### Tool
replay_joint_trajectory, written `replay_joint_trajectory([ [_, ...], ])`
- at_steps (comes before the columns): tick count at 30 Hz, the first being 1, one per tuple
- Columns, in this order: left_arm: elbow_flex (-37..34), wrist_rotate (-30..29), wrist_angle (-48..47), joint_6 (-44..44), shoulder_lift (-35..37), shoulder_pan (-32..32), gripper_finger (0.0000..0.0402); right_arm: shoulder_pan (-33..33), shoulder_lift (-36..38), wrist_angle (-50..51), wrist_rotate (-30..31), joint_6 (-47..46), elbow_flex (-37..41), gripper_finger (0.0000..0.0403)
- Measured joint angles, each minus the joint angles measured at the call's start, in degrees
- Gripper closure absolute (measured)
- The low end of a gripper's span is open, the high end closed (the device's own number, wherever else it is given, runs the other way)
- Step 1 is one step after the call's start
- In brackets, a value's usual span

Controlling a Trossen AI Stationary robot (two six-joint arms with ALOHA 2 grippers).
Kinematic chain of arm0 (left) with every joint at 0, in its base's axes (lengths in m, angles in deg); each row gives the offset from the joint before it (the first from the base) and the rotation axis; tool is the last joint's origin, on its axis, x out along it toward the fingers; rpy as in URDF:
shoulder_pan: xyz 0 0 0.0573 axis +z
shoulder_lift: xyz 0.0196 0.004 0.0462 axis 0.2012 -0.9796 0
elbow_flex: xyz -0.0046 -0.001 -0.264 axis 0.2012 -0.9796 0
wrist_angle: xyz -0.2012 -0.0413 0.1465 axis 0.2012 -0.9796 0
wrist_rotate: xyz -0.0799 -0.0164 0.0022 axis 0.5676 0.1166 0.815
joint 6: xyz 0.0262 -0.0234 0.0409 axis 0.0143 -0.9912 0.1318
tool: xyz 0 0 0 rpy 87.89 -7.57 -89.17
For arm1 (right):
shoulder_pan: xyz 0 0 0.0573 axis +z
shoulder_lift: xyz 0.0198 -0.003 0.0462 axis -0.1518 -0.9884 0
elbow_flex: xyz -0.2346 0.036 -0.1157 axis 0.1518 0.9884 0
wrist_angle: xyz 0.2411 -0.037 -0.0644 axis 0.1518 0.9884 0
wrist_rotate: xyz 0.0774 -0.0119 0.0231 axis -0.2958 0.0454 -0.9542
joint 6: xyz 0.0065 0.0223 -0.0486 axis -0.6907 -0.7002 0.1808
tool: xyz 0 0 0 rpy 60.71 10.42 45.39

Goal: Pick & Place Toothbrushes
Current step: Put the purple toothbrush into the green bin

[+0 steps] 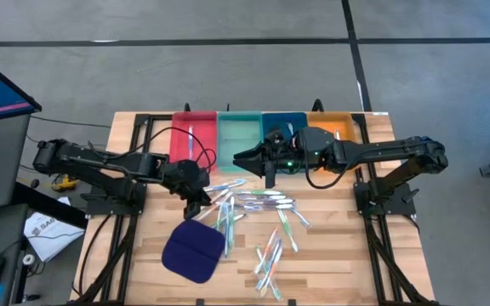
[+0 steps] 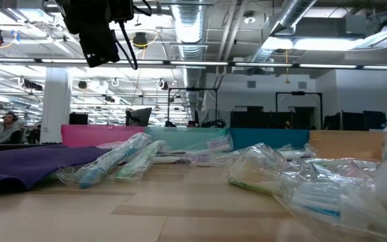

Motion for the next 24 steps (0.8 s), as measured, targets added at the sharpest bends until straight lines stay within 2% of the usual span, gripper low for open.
replay_joint_trajectory([
  [6, 0.0, 1.9, -1.6, 0.7, 0.0, -0.2, 0.0334, 0.0, 0.0, 0.0, 0.0, 0.0, 0.0, 0.0278],
  [13, 0.0, 3.2, -5.0, 2.3, 0.0, -4.9, 0.0334, 0.0, 0.0, 0.0, 0.0, 0.0, 0.0, 0.0278],
  [19, 0.0, -2.1, -4.9, 0.6, -0.4, -11.8, 0.0334, 0.0, 0.0, 0.0, 0.0, 0.0, 0.0, 0.0278],
  [24, 0.0, -8.5, -3.9, -1.9, -0.4, -13.5, 0.0334, 0.1, 0.0, 0.1, 0.0, 0.0, 0.0, 0.0278],
])
